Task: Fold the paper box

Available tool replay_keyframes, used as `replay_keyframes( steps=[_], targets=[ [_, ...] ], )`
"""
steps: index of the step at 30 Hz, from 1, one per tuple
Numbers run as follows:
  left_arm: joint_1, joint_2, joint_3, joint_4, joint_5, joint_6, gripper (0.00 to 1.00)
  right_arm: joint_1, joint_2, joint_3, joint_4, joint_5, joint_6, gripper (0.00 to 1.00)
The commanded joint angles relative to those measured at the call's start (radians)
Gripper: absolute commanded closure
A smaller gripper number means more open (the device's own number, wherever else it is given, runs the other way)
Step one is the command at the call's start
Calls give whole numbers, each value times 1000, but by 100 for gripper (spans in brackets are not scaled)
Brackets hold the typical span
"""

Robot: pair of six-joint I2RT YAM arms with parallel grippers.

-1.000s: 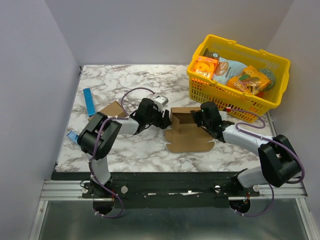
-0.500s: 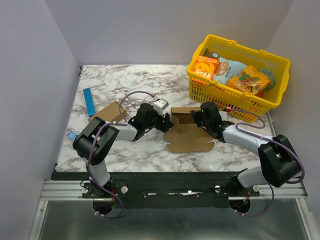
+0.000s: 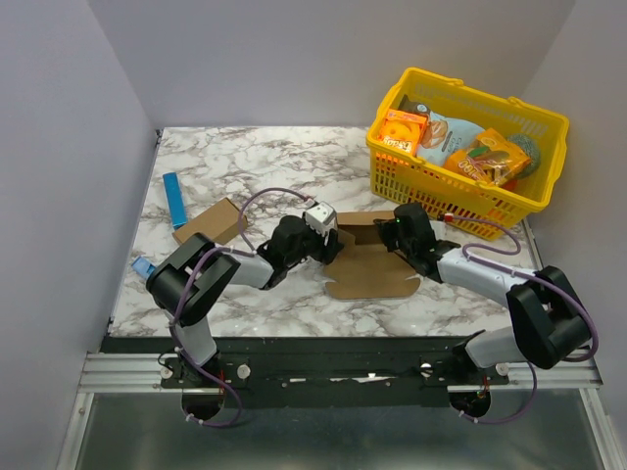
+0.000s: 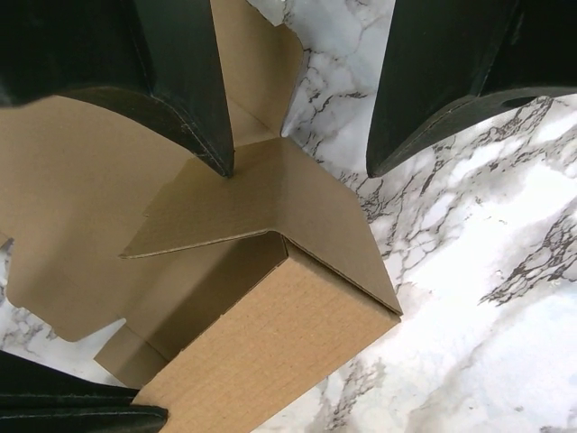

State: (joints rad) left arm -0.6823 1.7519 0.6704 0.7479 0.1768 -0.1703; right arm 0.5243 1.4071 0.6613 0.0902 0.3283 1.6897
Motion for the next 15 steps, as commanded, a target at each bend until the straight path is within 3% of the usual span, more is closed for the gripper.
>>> replay_keyframes(
  steps=[1,15],
  targets=[
    [-29,-20,-44,183,-155,17,31,8,20,-52,-170,35,-48,99],
    [-82,60,-52,357,-342,15,37,8,23,-57,-176,40,-44,100]
  ],
)
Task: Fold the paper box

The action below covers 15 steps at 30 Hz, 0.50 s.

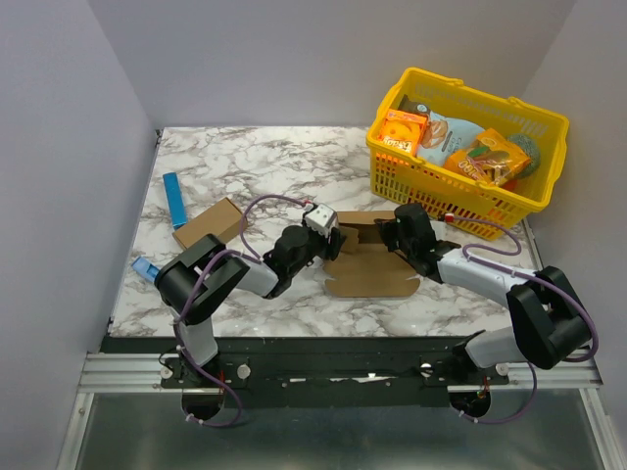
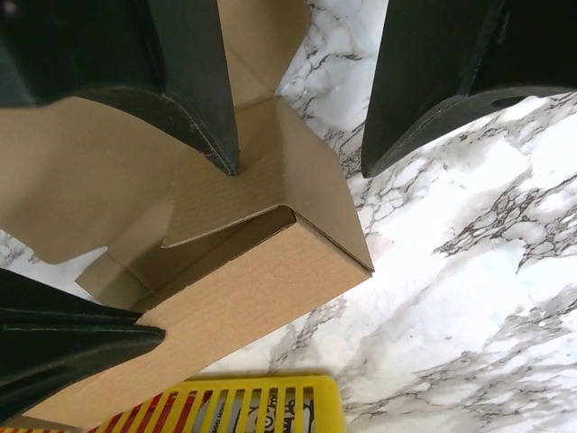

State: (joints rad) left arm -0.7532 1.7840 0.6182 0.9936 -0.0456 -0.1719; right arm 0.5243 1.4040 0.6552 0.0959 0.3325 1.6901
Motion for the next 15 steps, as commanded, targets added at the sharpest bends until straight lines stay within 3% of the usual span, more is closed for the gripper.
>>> replay_keyframes(
  steps=[1,15],
  targets=[
    [-15,31,0,120,-135,25,38,8,26,-51,-180,36,-44,99],
    [-113,132,52,158,-465,146,53,8,26,-54,-180,30,-40,99]
  ],
)
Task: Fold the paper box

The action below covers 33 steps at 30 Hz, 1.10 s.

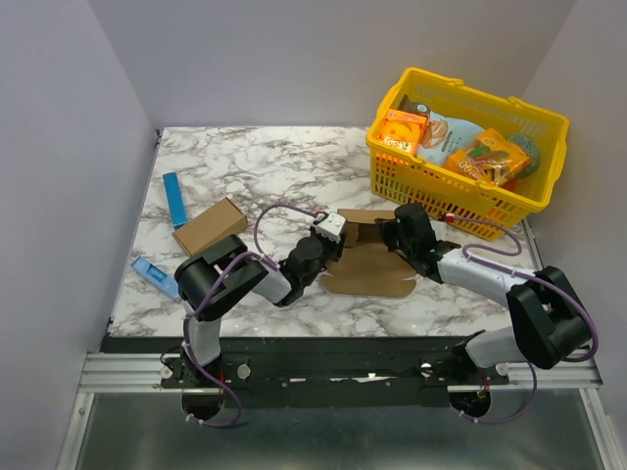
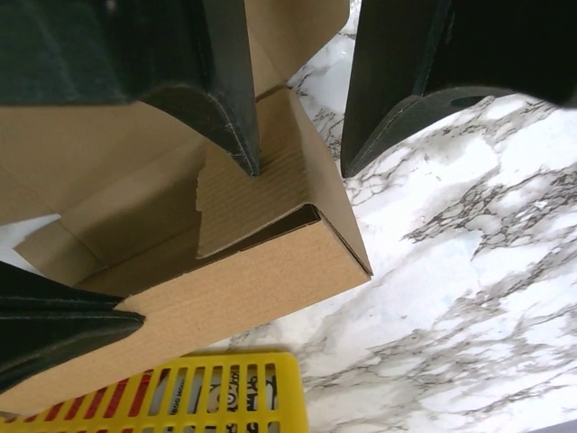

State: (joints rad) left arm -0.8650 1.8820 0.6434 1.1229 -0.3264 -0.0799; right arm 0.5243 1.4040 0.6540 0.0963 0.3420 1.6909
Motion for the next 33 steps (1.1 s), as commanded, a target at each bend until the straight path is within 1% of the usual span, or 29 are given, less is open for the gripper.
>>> replay_keyframes(
  steps=[1,6,8,10,11,13,14,16,17,19,20,23,26,30,33],
  targets=[
    [-3,37,27,34,-195,54,54,8,27,-53,-181,19,-40,99],
    [-9,45,22,60,-253,55,61,8,26,-51,-184,20,-39,99],
    [-11,52,15,89,-263,57,65,8,23,-50,-182,18,-39,99],
    [-12,65,7,139,-260,69,67,8,23,-48,-182,20,-39,99],
    [-14,69,6,149,-261,74,69,8,23,-48,-182,19,-39,99],
    [-20,86,10,169,-270,74,71,8,23,-48,-182,17,-39,99],
    [-22,89,10,178,-278,98,71,8,23,-47,-184,18,-39,99],
    [-28,97,6,218,-272,107,70,8,23,-47,-184,15,-39,99],
    [-28,97,6,222,-245,111,64,8,23,-47,-184,14,-39,99],
    [-28,101,6,233,-224,108,58,8,21,-44,-182,14,-39,99],
    [-26,101,2,236,-208,108,51,6,20,-45,-182,15,-40,99],
    [-28,104,-4,253,-189,104,42,8,16,-45,-184,15,-39,100],
    [-22,109,1,256,-168,100,36,6,15,-47,-182,17,-42,99],
    [-8,115,12,256,-140,85,32,8,16,-47,-182,12,-42,99],
    [0,118,12,264,-122,85,25,6,16,-45,-184,11,-45,99]
  ],
)
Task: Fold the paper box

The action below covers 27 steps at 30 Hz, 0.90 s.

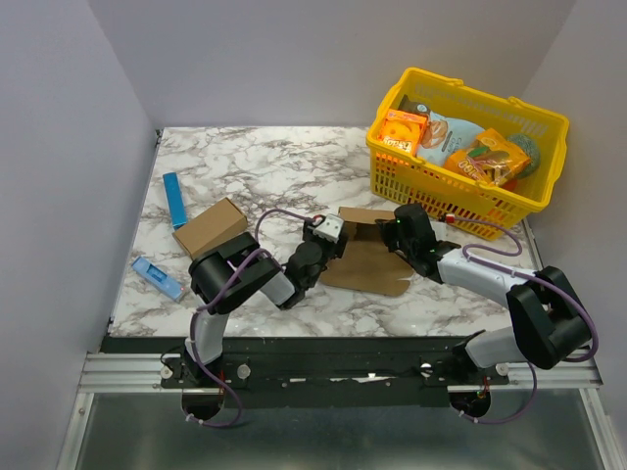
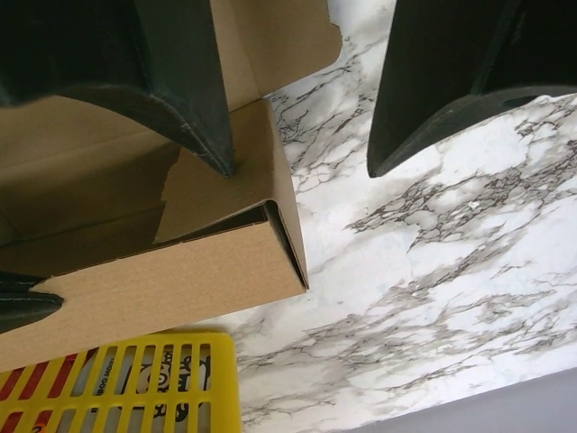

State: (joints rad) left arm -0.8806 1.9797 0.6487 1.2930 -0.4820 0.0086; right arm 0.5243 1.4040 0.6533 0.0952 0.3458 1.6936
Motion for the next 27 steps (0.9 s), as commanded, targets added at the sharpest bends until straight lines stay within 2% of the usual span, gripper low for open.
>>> replay_keyframes(
  steps=[1,8,17,19,21,23,27],
  targets=[
    [17,19,6,100,42,-2,24,8,18,-44,-181,9,-48,99],
    [52,16,9,94,146,-54,17,8,24,-40,-181,4,-51,100],
    [94,21,61,20,312,-101,14,8,32,-32,-183,-2,-58,99],
    [100,24,78,-15,348,-107,16,8,32,-32,-183,-2,-58,100],
    [100,25,103,-40,359,-102,22,8,32,-32,-183,-4,-58,100],
    [100,25,112,-67,359,-101,33,6,32,-32,-181,-7,-60,99],
    [100,24,121,-90,347,-104,45,6,27,-34,-181,-4,-58,99]
  ],
)
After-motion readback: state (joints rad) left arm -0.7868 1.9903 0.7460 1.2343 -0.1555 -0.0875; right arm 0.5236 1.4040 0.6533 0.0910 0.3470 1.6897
